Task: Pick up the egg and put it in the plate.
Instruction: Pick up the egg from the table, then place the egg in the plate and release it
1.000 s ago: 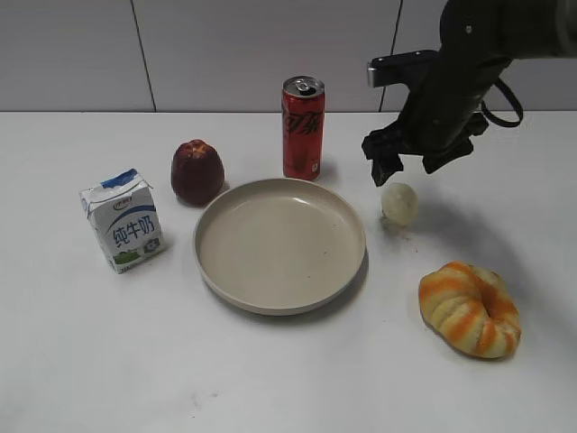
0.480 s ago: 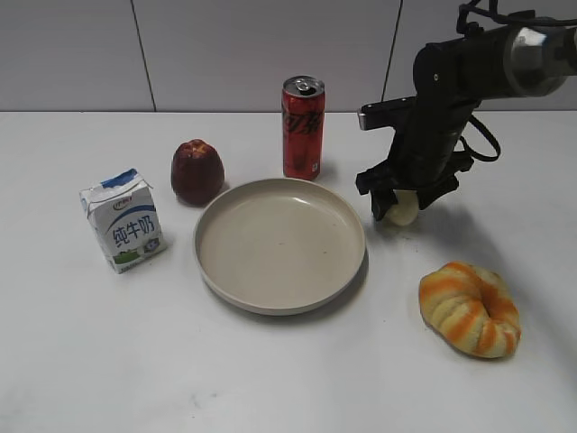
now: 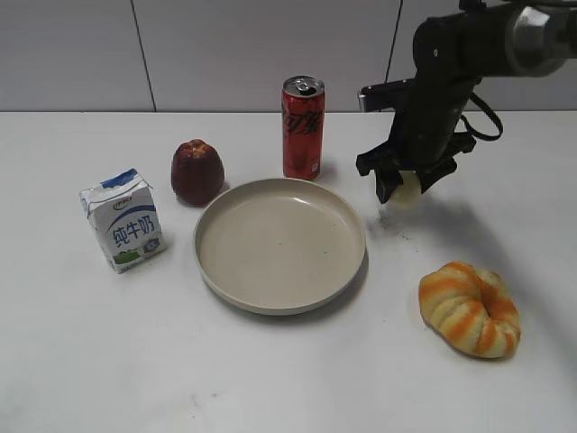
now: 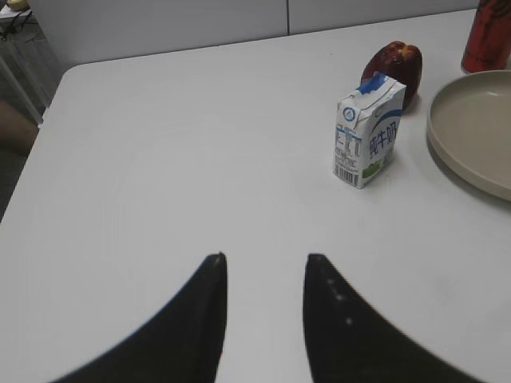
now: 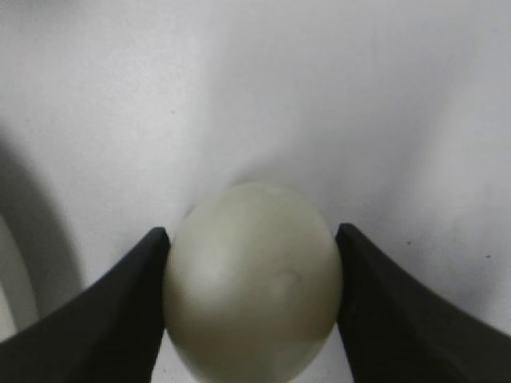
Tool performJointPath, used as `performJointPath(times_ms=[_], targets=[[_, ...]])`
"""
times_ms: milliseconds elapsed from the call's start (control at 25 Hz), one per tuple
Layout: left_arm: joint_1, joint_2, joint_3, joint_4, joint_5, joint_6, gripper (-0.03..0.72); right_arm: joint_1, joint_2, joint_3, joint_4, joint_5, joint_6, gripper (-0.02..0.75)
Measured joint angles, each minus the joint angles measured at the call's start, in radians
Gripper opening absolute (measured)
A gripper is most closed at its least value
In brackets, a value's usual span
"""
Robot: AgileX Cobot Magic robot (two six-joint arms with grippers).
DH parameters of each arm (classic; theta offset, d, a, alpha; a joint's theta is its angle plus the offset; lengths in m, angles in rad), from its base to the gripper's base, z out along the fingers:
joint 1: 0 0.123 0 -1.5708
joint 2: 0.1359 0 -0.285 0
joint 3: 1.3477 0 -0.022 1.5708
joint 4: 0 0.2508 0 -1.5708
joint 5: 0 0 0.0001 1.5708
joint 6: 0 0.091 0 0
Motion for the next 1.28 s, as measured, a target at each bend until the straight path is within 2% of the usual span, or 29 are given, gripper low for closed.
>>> performJointPath(times_ms=[240, 480, 840, 1000, 1280], targets=[[0.0, 0.0, 0.0, 0.0, 0.0, 0.0, 0.239, 0.015, -0.057, -0.197, 0.07, 0.179, -0.052, 0.461], [0.0, 0.0, 0.0, 0.0, 0.0, 0.0, 0.239, 0.108, -0.085, -0.292, 0.109, 0.303, -0.088, 0.461], [0.0, 0.0, 0.0, 0.0, 0.0, 0.0, 0.239, 0.288, -0.035, -0.289, 0.035, 0.313, -0.089, 0.461], [0.0, 0.0, 0.0, 0.0, 0.0, 0.0, 0.239, 0.322, 0.061, -0.289, 0.028, 0.313, -0.076, 0.461], [0.0, 0.0, 0.0, 0.0, 0.0, 0.0, 0.239, 0.326, 0.142, -0.284, 0.03, 0.302, -0.061, 0.461]])
